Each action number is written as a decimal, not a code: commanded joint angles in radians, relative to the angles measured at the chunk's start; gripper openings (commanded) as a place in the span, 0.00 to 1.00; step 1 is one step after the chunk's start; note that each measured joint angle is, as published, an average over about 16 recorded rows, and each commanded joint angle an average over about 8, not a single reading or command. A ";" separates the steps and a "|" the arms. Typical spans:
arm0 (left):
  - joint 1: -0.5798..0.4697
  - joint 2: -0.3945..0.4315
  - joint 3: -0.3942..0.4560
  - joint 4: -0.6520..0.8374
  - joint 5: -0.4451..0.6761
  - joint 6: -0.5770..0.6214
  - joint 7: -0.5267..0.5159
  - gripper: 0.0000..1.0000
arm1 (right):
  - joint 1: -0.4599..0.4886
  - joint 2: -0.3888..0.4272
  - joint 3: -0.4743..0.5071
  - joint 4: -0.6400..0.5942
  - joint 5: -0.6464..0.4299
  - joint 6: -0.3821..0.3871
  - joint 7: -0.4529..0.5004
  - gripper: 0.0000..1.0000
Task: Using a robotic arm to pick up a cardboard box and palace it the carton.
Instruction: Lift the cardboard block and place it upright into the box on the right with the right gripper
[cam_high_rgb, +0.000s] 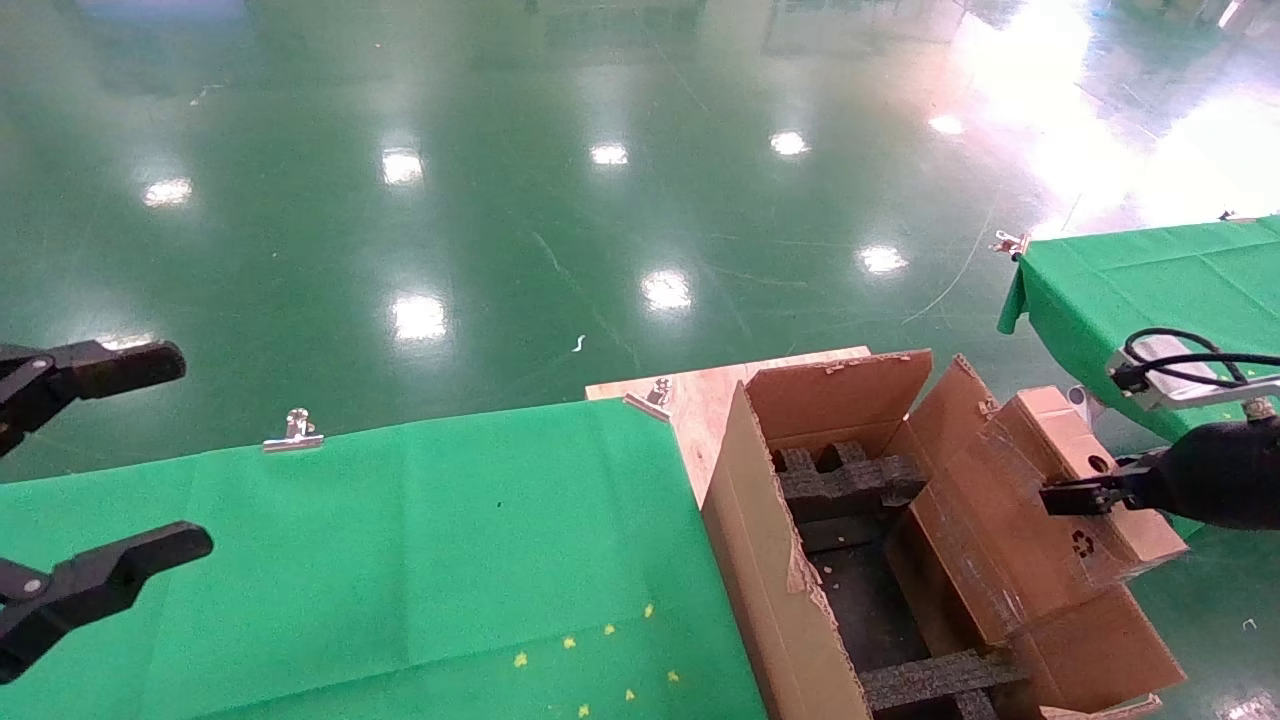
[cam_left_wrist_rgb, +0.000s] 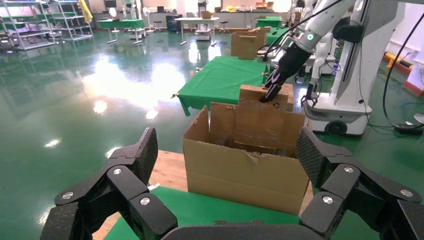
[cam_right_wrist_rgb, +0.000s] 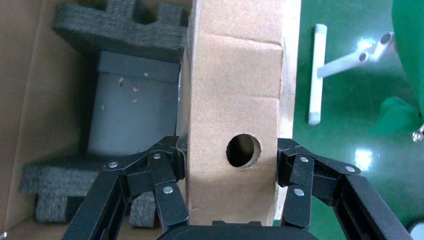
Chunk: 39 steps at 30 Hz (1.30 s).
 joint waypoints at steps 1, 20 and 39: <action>0.000 0.000 0.000 0.000 0.000 0.000 0.000 1.00 | 0.000 -0.009 -0.001 -0.007 -0.011 0.000 0.027 0.00; 0.000 0.000 0.000 0.000 0.000 0.000 0.000 1.00 | -0.059 -0.127 -0.057 0.009 -0.211 0.021 0.292 0.00; 0.000 0.000 0.000 0.000 0.000 0.000 0.000 1.00 | -0.152 -0.229 -0.106 -0.045 -0.323 0.121 0.399 0.00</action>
